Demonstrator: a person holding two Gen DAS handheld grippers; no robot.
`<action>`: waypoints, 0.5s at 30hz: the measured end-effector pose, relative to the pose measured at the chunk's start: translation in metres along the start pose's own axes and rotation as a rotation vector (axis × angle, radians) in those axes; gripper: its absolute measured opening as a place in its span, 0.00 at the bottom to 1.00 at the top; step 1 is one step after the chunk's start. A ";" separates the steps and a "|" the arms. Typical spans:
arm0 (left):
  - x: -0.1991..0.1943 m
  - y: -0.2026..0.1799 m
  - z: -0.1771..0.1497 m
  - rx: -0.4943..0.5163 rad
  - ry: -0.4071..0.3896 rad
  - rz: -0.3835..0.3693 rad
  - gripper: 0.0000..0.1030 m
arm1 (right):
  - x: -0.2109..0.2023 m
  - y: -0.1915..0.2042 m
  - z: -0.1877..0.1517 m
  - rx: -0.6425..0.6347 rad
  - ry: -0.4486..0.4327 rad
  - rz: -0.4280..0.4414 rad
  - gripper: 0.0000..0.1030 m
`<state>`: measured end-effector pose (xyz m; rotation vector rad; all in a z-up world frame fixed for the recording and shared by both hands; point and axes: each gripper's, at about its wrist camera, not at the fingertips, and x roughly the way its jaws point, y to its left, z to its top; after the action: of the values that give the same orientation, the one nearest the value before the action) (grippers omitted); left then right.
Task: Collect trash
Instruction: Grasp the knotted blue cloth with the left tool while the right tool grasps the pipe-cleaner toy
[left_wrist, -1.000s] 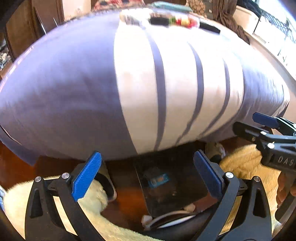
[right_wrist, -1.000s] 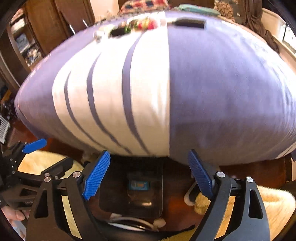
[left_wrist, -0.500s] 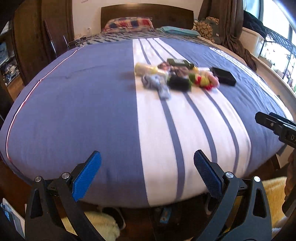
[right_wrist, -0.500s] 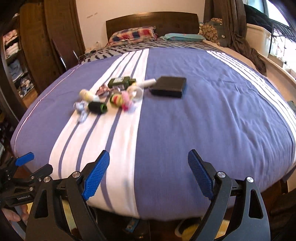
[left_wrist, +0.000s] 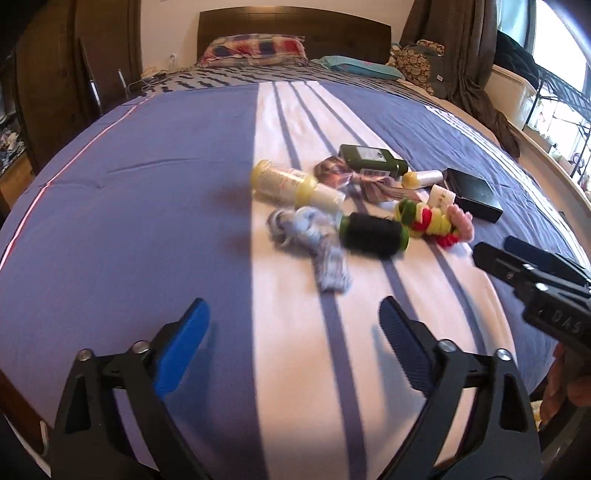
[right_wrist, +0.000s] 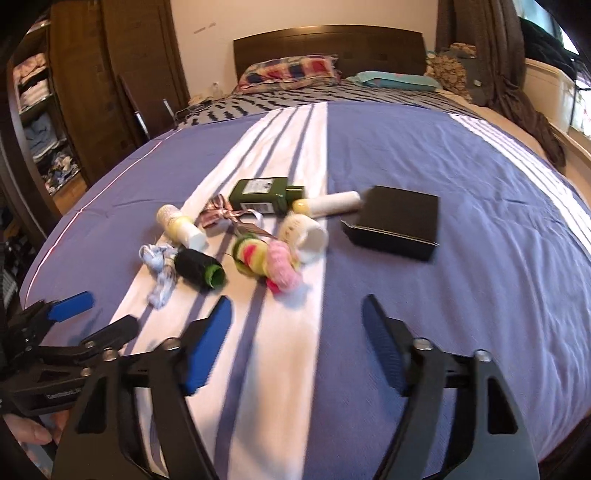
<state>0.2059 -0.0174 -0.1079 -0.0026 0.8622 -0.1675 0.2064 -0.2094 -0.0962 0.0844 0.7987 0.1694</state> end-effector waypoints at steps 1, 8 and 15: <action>0.003 -0.001 0.002 0.001 0.002 -0.005 0.78 | 0.004 0.002 0.002 -0.007 0.002 0.004 0.63; 0.022 -0.008 0.017 0.007 0.012 -0.031 0.77 | 0.027 0.001 0.013 -0.019 0.028 0.010 0.44; 0.030 -0.013 0.026 -0.004 0.014 -0.051 0.78 | 0.033 -0.001 0.016 -0.036 0.024 0.026 0.22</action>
<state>0.2424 -0.0360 -0.1127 -0.0270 0.8764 -0.2140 0.2403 -0.2043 -0.1086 0.0591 0.8179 0.2096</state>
